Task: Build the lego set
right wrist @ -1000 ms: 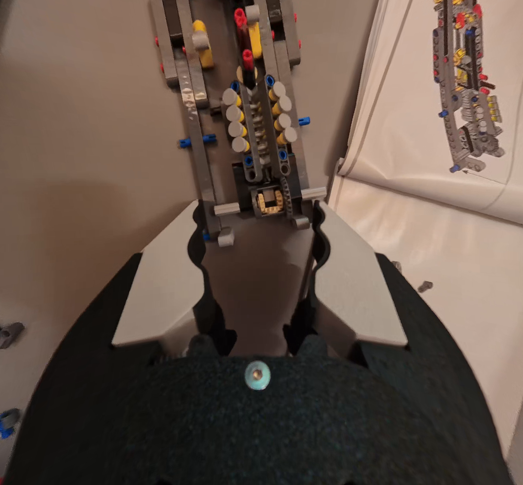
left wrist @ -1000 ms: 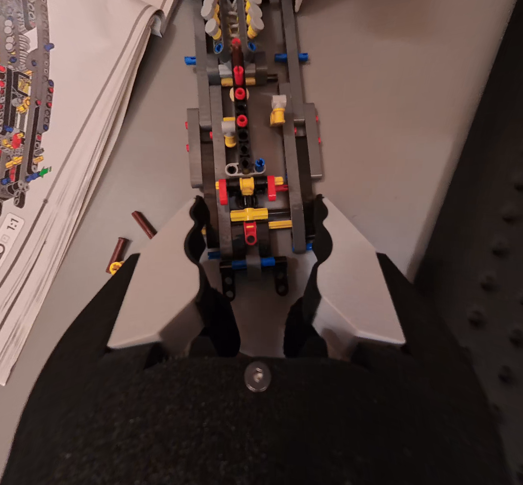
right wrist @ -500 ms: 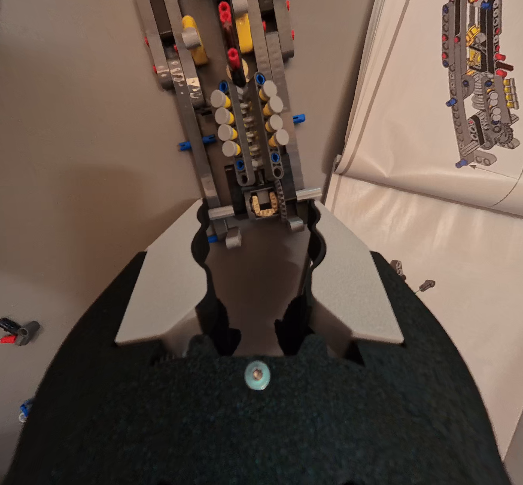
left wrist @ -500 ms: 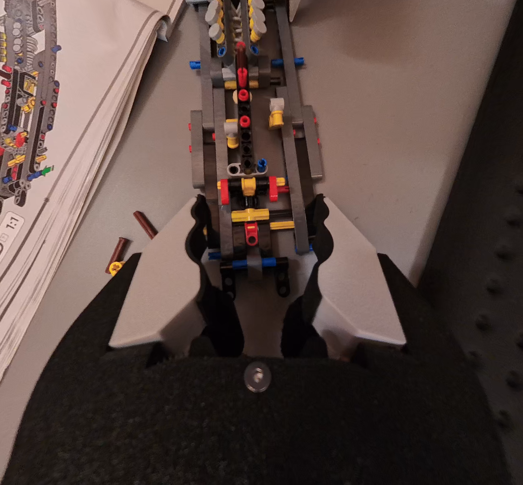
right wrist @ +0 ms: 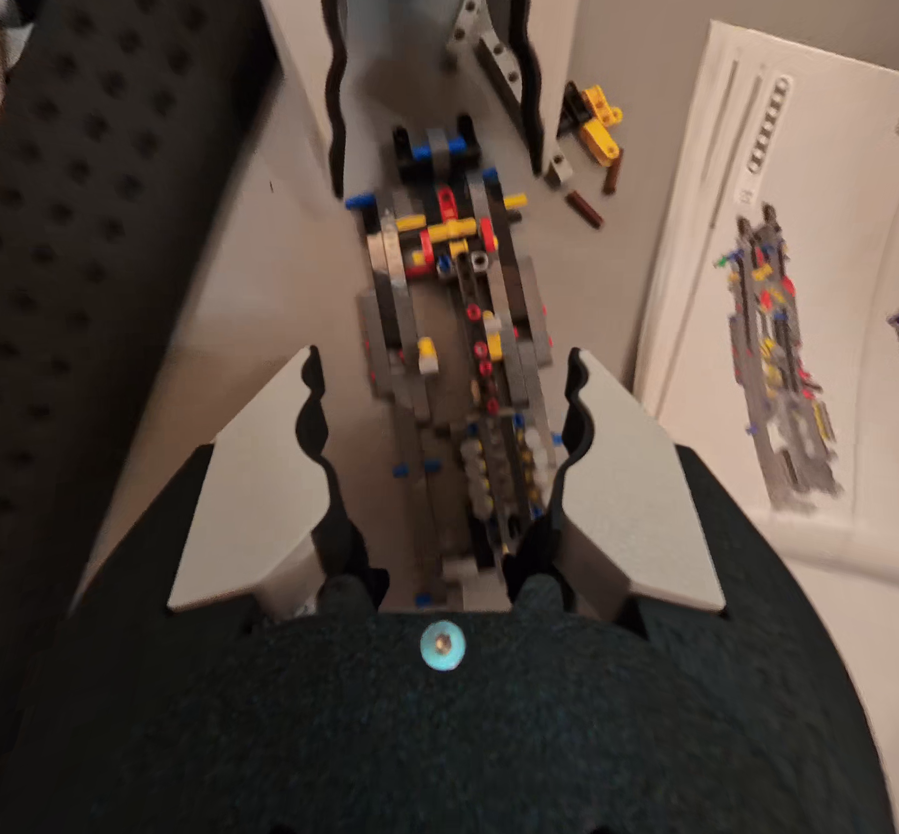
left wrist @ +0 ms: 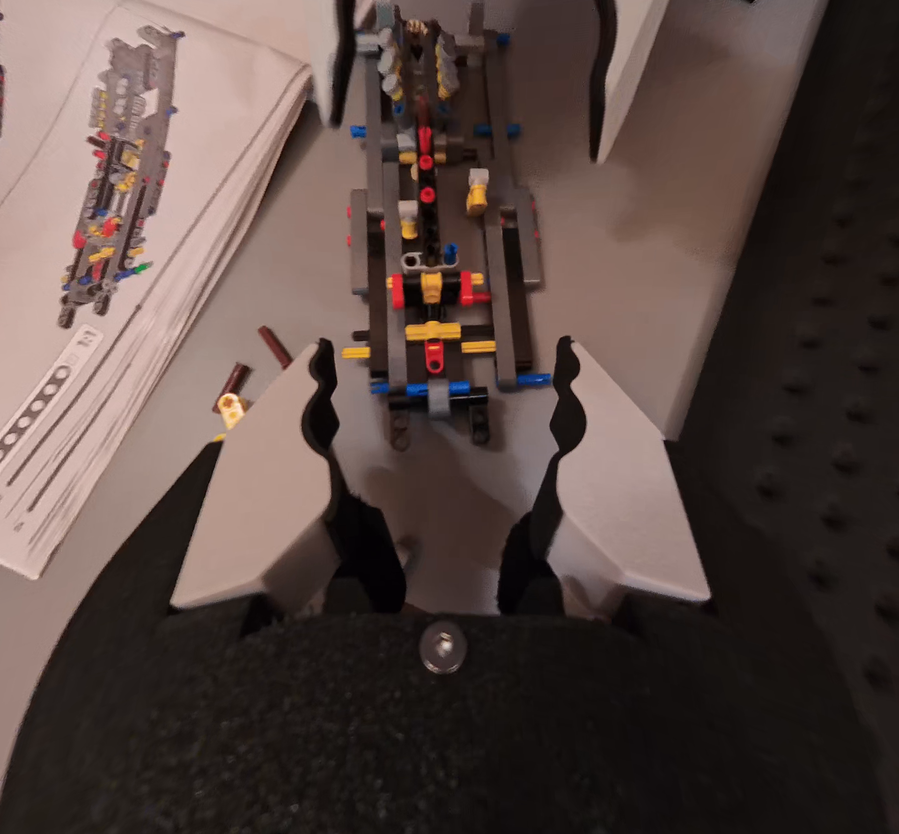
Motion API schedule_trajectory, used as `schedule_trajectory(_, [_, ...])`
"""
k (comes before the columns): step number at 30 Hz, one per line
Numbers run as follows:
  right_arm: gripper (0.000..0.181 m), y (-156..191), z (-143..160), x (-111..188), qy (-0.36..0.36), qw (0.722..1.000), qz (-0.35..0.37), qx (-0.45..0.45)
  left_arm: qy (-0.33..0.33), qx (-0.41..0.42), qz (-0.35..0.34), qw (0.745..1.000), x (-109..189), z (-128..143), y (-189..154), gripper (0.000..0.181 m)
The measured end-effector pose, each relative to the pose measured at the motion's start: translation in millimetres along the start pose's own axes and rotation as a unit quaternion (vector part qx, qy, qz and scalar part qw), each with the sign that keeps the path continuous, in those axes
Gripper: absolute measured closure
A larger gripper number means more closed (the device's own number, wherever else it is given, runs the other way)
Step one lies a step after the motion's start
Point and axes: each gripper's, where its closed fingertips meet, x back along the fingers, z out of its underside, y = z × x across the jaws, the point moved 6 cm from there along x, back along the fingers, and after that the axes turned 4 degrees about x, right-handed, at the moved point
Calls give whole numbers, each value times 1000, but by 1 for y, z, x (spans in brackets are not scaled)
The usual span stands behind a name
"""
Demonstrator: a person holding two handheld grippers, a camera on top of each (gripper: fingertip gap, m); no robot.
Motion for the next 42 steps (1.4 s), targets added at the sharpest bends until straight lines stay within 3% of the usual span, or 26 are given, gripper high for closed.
schedule_trajectory(5, [86, -2, -21, -43, 41, 999, -2, 18, 24, -13, -40, 999, -13, 0, -3, 86])
schedule_trajectory(10, [90, 1, -23, -60, 93, 995, -4, 34, 22, 5, -39, 999, -16, 5, -3, 99])
schedule_trajectory(13, [100, -1, -24, -60, 103, 994, -9, 35, 21, 6, -26, 999, -19, 6, -6, 108])
schedule_trajectory(28, [101, -5, -29, -59, 156, 985, -64, 32, -2, 43, 4, 999, -19, 5, -8, 109])
schedule_trajectory(42, [101, -9, -29, -58, 150, 983, -99, 31, -11, 62, 7, 998, -19, 4, -8, 110])
